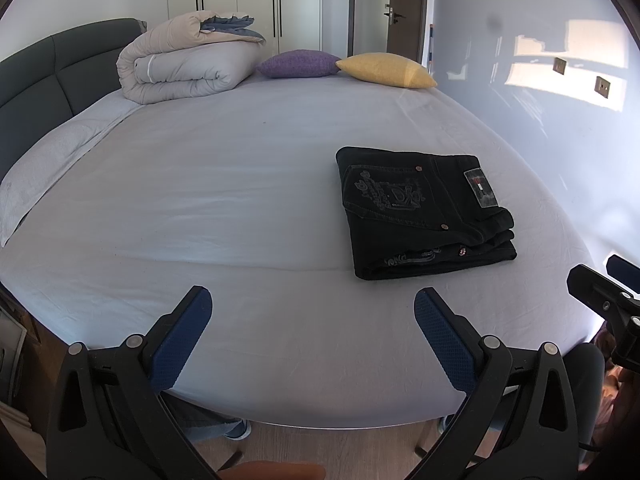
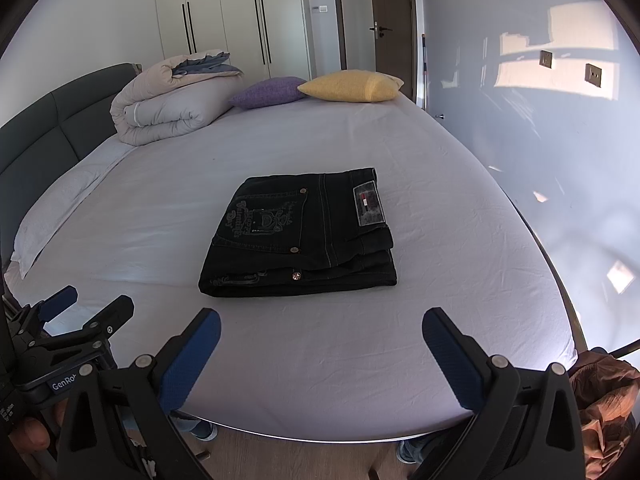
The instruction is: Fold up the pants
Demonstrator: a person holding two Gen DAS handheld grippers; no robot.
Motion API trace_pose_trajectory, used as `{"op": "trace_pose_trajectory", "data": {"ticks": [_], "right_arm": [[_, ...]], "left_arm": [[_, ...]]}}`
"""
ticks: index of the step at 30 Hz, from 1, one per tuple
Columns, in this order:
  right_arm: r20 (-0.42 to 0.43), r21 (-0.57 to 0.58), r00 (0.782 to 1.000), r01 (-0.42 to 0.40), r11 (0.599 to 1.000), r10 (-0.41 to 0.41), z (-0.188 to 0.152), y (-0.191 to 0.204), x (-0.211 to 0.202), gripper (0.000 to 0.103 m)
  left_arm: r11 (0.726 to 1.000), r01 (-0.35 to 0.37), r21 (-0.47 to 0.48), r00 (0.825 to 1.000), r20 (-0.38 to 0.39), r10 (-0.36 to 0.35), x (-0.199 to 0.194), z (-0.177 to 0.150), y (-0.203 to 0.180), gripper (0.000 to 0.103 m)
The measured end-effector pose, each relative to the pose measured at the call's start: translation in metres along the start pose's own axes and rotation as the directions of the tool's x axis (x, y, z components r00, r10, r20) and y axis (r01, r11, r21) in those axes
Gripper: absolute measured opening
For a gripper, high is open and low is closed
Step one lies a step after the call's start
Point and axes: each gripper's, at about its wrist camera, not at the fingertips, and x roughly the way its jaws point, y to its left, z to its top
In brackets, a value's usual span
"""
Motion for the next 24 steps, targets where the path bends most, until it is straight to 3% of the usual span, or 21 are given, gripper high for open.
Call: {"op": "trace_pose_trajectory", "data": {"ticks": [24], "right_arm": [[-0.010,-0.004,1.000,-0.008,1.000,0.008,-0.006,0.001,0.004,0.103]], "left_arm": [[1.000,-0.019,0.005,1.000,0.010,0.019,0.001,-0.012,-0.001,0.103]]}}
